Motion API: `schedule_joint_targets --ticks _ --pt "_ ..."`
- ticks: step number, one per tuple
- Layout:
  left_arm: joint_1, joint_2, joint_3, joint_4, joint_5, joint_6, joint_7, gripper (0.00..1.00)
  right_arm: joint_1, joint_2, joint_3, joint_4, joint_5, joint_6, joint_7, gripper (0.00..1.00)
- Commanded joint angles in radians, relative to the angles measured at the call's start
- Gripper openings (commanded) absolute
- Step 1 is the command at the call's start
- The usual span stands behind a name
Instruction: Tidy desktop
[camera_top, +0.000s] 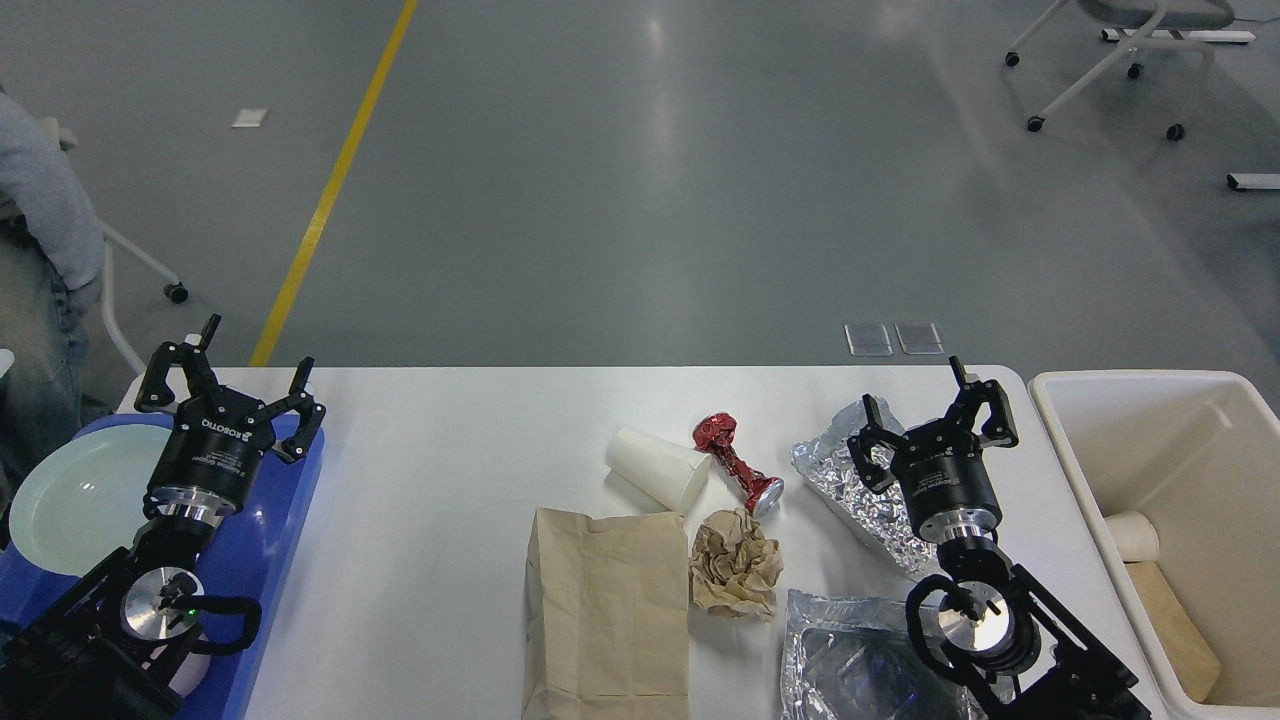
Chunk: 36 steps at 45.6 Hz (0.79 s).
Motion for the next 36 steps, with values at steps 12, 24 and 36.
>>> schedule_joint_targets --ticks 12,24,36 --pt "-0.002 0.003 -0.001 -0.001 -0.015 -0.009 0.009 0.96 0.000 0.000 0.000 0.000 0.000 0.000 0.000 1.00" --pt "-0.002 0.004 -0.001 -0.001 -0.015 -0.009 0.010 0.96 0.000 0.000 0.000 0.000 0.000 0.000 0.000 1.00" --pt "-0.002 0.004 -0.001 -0.001 -0.015 -0.009 0.010 0.96 0.000 0.000 0.000 0.000 0.000 0.000 0.000 1.00"
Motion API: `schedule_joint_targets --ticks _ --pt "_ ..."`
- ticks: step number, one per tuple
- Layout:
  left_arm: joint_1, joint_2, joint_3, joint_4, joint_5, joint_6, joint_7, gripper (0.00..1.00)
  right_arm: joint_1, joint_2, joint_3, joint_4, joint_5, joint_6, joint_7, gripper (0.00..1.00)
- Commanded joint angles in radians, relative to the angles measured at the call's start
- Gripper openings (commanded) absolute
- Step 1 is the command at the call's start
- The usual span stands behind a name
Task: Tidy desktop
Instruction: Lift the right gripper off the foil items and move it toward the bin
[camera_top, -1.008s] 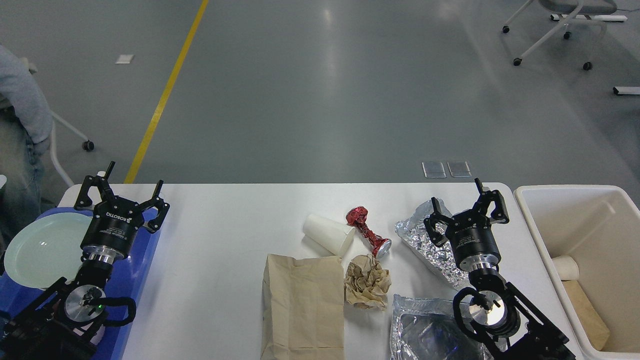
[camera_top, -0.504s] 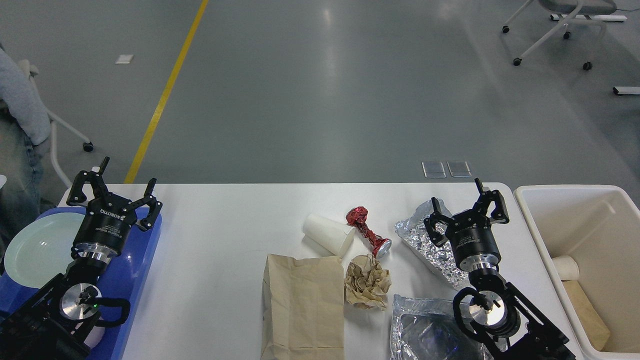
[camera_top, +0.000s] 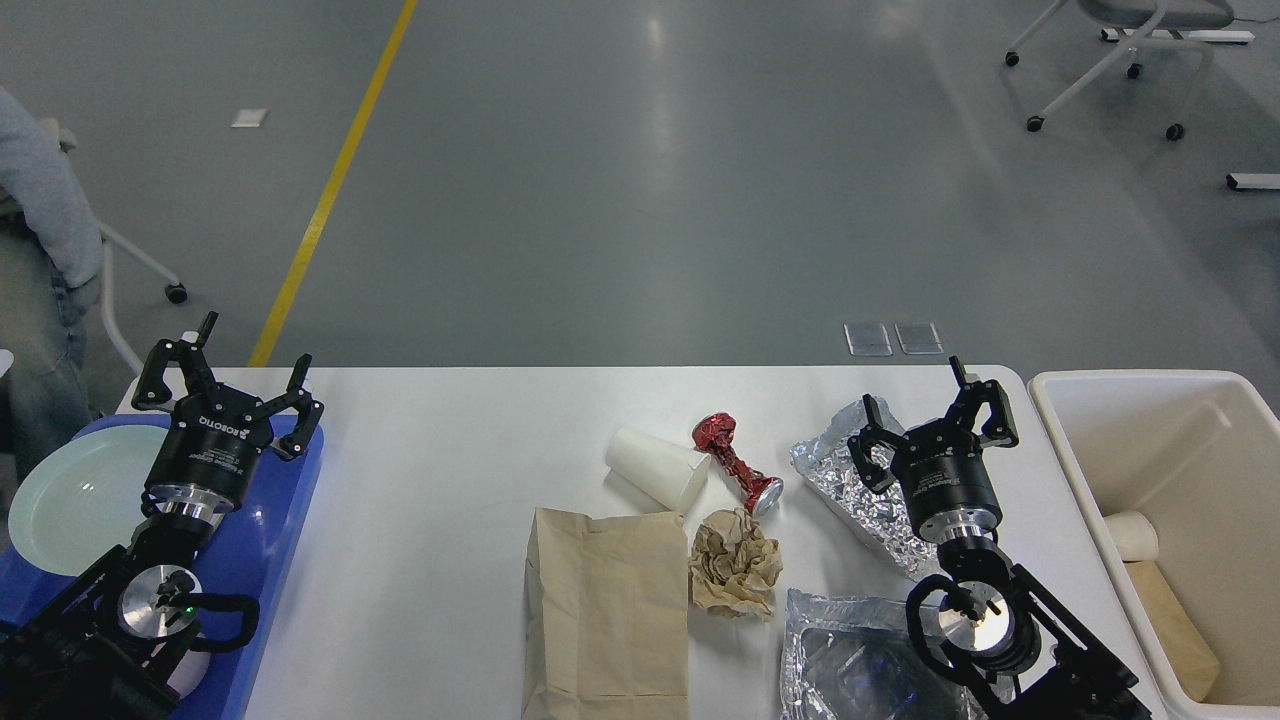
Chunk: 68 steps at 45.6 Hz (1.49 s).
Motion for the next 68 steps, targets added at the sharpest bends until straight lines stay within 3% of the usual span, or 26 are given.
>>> schedule_joint_targets --ticks 1,21,26,32,41,68 --pt "0.001 0.000 -0.001 0.000 0.001 0.000 0.000 0.96 0.000 0.000 0.000 0.000 0.000 0.000 0.000 1.00" --pt "0.001 -0.001 0.001 0.000 0.000 0.000 0.000 0.96 0.005 0.003 0.003 0.017 0.000 0.003 0.011 1.00" --pt "0.001 -0.001 0.001 0.000 0.000 0.000 0.000 0.96 0.032 -0.007 0.014 0.025 0.002 0.009 0.029 1.00" --pt "0.001 0.000 0.001 0.000 0.000 0.000 0.000 0.96 0.037 -0.023 0.058 0.028 0.002 0.020 0.086 1.00" --pt "0.001 0.000 0.001 0.000 0.000 0.000 0.000 0.96 0.029 -0.101 0.072 0.089 0.002 0.135 0.075 1.00" --pt "0.001 0.000 -0.001 0.000 0.000 0.000 0.000 0.96 -0.041 -0.268 0.057 0.081 -0.002 0.164 0.080 1.00"
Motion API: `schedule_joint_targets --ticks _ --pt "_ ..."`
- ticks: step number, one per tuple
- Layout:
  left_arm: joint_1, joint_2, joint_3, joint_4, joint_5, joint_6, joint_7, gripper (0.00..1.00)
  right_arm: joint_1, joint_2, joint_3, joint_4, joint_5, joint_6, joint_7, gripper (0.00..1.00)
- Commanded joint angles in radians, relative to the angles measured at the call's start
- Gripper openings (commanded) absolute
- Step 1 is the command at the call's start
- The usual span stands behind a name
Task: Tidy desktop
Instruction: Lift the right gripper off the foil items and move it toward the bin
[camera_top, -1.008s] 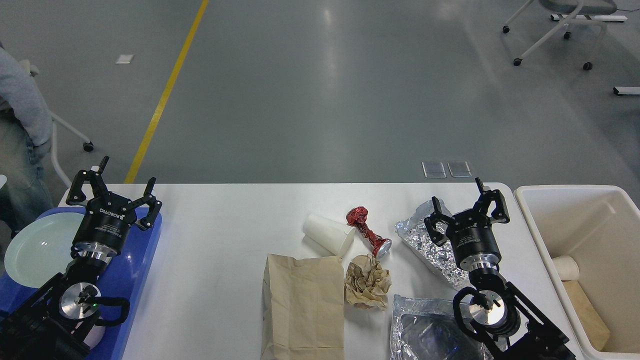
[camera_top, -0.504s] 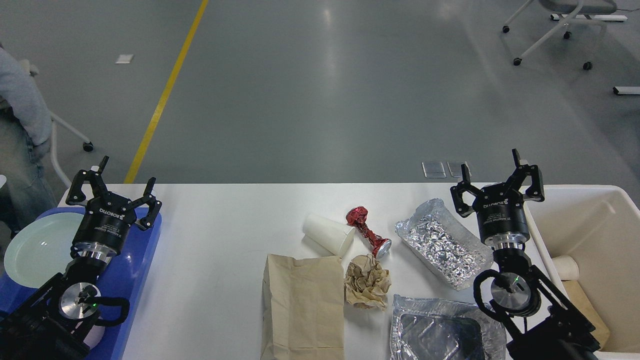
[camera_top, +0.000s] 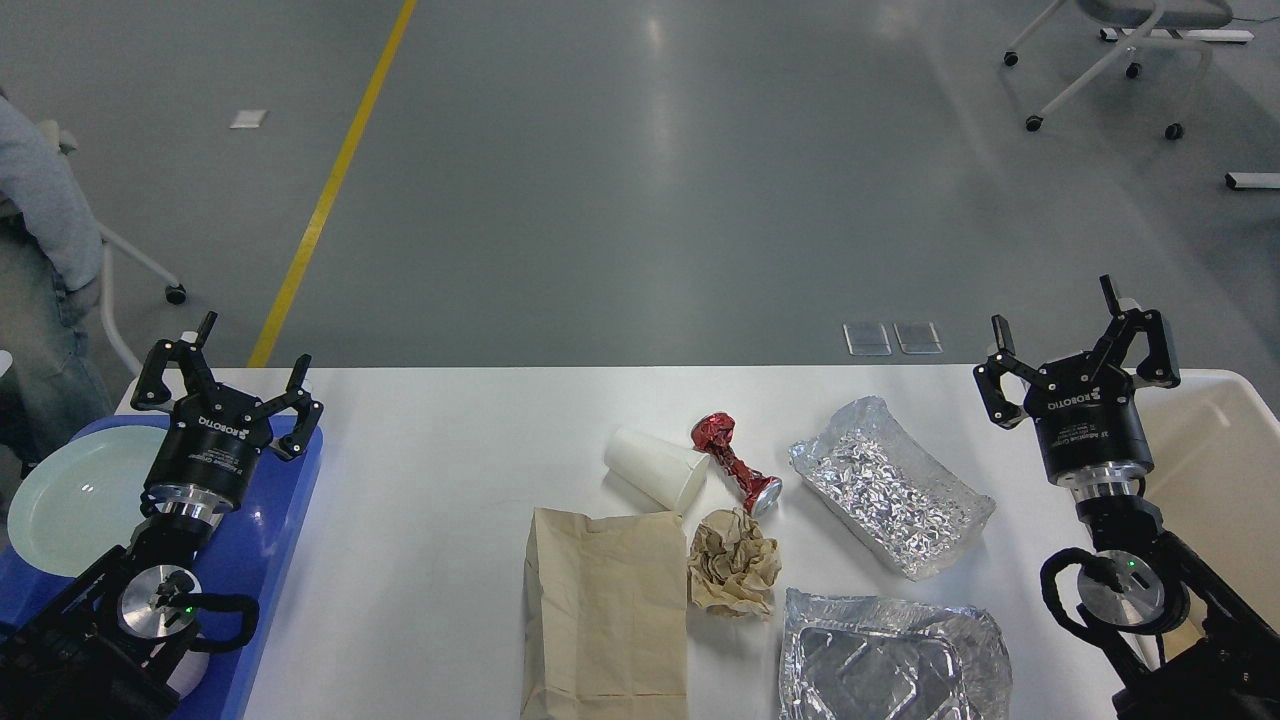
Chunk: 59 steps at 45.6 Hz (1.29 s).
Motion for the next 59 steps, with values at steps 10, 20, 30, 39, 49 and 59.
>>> schedule_joint_targets --ticks 10,20,30,39,49,59 --pt "0.000 0.000 0.000 0.000 0.000 0.000 0.000 0.96 -0.071 -0.012 0.005 -0.003 0.004 0.001 0.005 1.00" --pt "0.000 0.000 0.000 0.000 0.000 0.000 0.000 0.96 -0.108 -0.012 0.014 -0.008 0.005 0.000 0.006 1.00" --pt "0.000 0.000 0.000 0.000 0.000 0.000 0.000 0.96 -0.151 -0.014 0.022 -0.015 0.009 -0.002 0.006 1.00" --pt "0.000 0.000 0.000 0.000 0.000 0.000 0.000 0.96 -0.160 -0.043 -0.001 -0.073 -0.001 0.000 0.002 1.00" --pt "0.000 0.000 0.000 0.000 0.000 0.000 0.000 0.96 -0.100 -0.041 -0.038 -0.075 -0.028 -0.023 0.002 1.00" --pt "0.000 0.002 0.000 0.000 0.001 0.000 -0.001 0.96 0.012 -0.043 -0.162 -0.093 -0.059 -0.102 0.000 1.00"
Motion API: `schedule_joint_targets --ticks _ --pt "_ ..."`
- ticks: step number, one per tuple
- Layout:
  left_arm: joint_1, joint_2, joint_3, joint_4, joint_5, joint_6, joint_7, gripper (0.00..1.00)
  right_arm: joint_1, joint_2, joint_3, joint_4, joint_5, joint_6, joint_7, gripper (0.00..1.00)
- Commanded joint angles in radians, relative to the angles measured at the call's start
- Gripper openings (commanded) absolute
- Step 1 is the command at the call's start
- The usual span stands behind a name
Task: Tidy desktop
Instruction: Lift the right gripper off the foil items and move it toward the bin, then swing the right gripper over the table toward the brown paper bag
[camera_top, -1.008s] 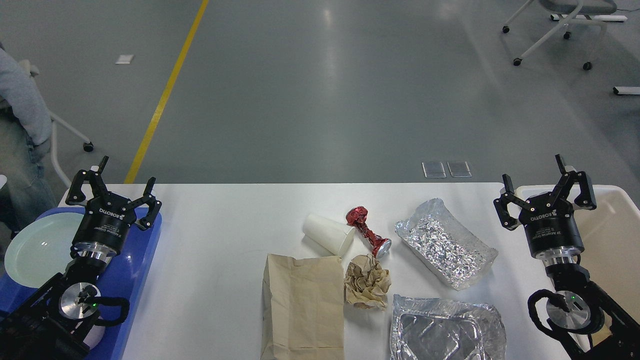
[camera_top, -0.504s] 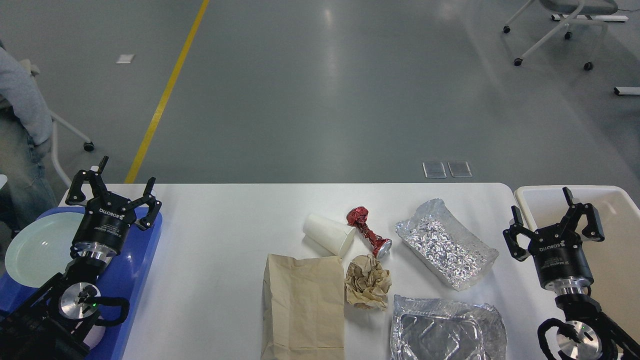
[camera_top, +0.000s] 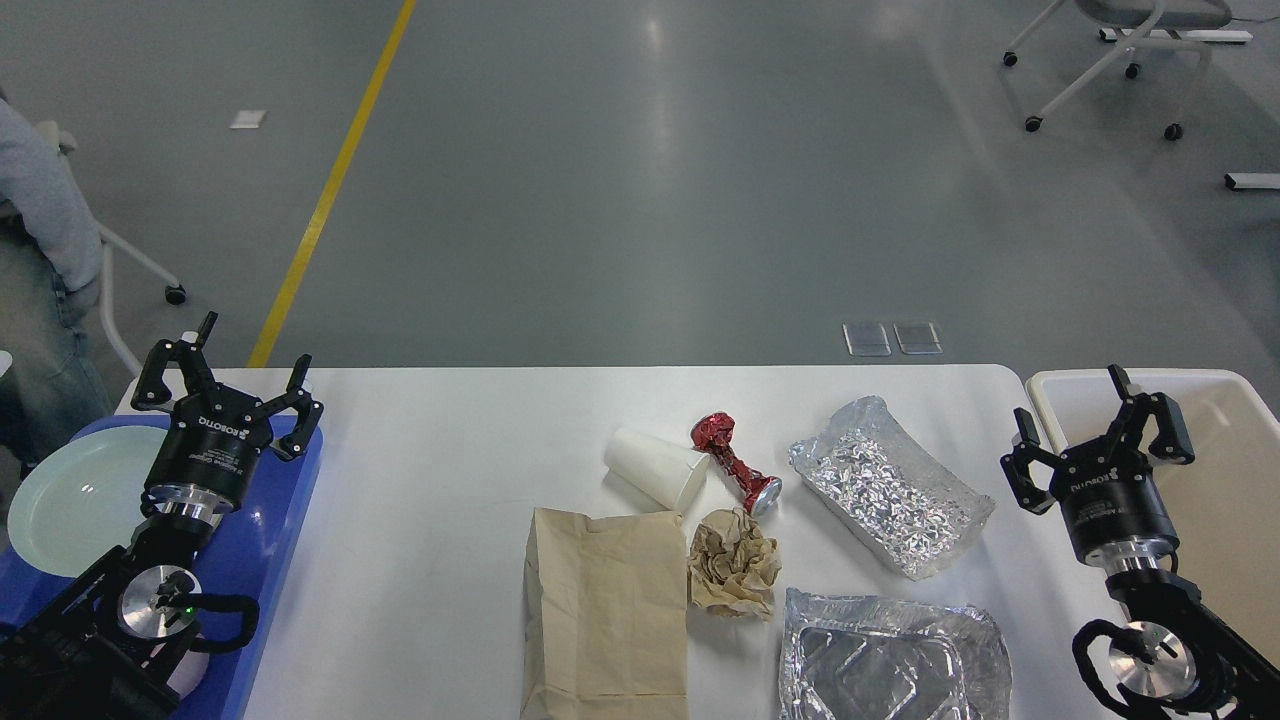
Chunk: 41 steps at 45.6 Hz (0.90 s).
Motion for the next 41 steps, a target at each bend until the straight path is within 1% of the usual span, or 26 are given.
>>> schedule_joint_targets --ticks 1,5,10,19,22,25,28,30,34,37,41 --pt "0.000 0.000 0.000 0.000 0.000 0.000 0.000 0.96 0.045 -0.008 -0.059 -0.004 -0.015 -0.026 -0.002 1.00" --pt "0.000 0.000 0.000 0.000 0.000 0.000 0.000 0.96 0.058 -0.019 -0.099 -0.007 -0.031 -0.033 -0.002 1.00" --pt "0.000 0.000 0.000 0.000 0.000 0.000 0.000 0.96 0.155 -0.102 -0.251 -0.007 -0.008 -0.034 -0.002 1.00" --pt "0.000 0.000 0.000 0.000 0.000 0.000 0.000 0.96 0.339 -0.290 -0.605 0.003 0.124 -0.019 0.000 1.00" --pt "0.000 0.000 0.000 0.000 0.000 0.000 0.000 0.96 0.437 -0.344 -0.746 0.003 0.144 -0.013 0.000 1.00" --pt "0.000 0.000 0.000 0.000 0.000 0.000 0.000 0.96 0.563 -0.389 -0.931 0.015 0.150 0.001 0.000 1.00" --pt "0.000 0.000 0.000 0.000 0.000 0.000 0.000 0.96 0.708 -0.427 -1.126 0.049 0.155 0.047 -0.002 1.00" --pt "0.000 0.000 0.000 0.000 0.000 0.000 0.000 0.96 0.831 -0.442 -1.272 0.071 0.154 0.101 -0.002 1.00" --pt "0.000 0.000 0.000 0.000 0.000 0.000 0.000 0.96 1.028 -0.430 -1.498 0.077 0.149 0.206 -0.002 1.00" --pt "0.000 0.000 0.000 0.000 0.000 0.000 0.000 0.96 1.181 -0.394 -1.691 0.077 0.147 0.273 -0.002 1.00" --pt "0.000 0.000 0.000 0.000 0.000 0.000 0.000 0.96 1.388 -0.299 -1.959 0.080 0.152 0.360 -0.002 1.00"
